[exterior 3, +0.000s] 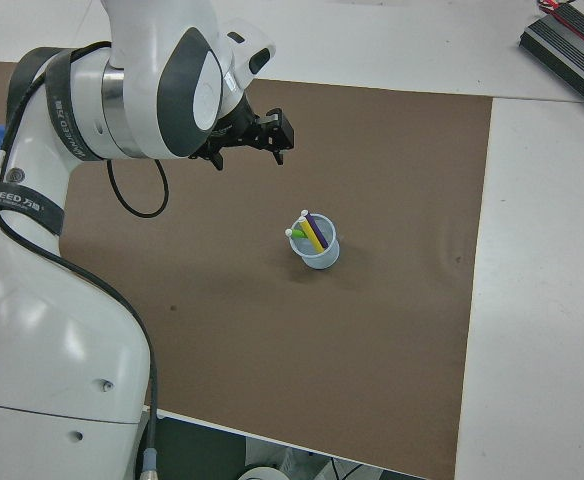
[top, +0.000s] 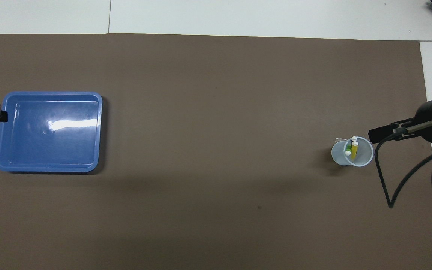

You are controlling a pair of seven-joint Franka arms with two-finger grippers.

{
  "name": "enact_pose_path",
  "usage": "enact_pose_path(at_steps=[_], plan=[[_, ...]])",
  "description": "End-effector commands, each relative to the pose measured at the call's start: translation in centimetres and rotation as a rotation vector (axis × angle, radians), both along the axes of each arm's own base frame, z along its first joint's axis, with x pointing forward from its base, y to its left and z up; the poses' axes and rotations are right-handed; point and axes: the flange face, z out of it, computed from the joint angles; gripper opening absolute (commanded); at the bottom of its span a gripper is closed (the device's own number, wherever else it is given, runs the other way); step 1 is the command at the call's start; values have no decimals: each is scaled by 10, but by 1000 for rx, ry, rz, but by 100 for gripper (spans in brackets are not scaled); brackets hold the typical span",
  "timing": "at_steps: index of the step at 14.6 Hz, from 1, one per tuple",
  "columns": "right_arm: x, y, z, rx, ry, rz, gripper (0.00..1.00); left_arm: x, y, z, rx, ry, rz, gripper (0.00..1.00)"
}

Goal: Transfer and insert pens with both arms

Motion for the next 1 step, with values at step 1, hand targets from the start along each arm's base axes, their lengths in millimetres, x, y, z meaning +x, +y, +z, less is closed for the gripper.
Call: enact_pose_path(at_steps=[1], plan=[[-2,-5,5,13,-7,-32,100,-3,3,2,2,-12,7,100]])
